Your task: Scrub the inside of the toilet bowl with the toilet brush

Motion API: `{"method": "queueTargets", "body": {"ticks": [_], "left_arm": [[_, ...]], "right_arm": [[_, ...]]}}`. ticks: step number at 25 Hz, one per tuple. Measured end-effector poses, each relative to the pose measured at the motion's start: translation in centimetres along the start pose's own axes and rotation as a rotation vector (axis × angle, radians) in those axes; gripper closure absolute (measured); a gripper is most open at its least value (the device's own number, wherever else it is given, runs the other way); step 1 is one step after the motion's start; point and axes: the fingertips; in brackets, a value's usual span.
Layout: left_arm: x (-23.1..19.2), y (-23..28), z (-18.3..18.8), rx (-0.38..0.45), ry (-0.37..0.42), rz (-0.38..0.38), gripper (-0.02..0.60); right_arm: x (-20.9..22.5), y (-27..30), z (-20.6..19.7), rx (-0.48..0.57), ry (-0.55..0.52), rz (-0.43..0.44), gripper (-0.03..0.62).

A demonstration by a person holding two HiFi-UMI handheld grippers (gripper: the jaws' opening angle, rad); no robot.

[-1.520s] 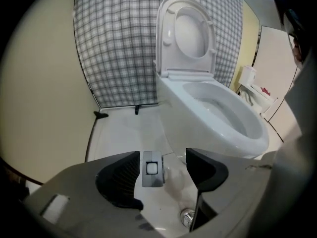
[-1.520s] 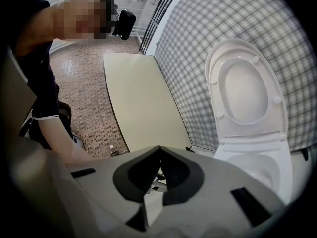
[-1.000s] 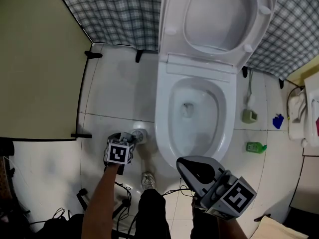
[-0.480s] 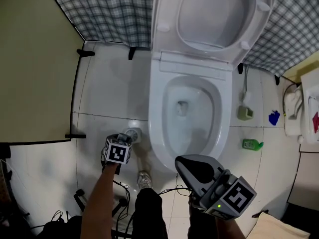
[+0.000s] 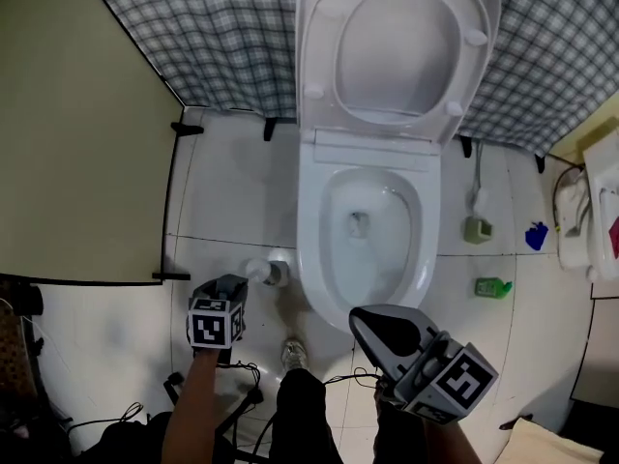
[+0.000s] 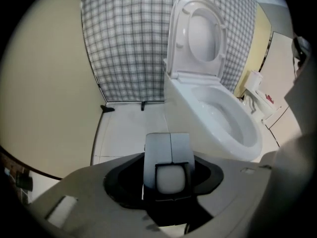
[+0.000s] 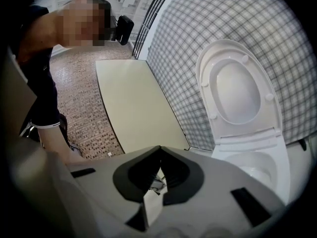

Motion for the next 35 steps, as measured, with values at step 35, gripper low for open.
{"method": "queueTargets", "body": {"ticks": [35], "left_arm": [[17.7,-7.5,23.9,0.502,0.158,-0.114,0.365]], "right_arm": [[3.9,-11.9,6.9,0.120,0.013,-0.169,0.592]]}}
Point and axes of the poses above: the fingertips, and each gripper's own axes: y forward along the fingers, x to its right, z out of its top, and after that the axes turned 14 degrees about y, right-handed
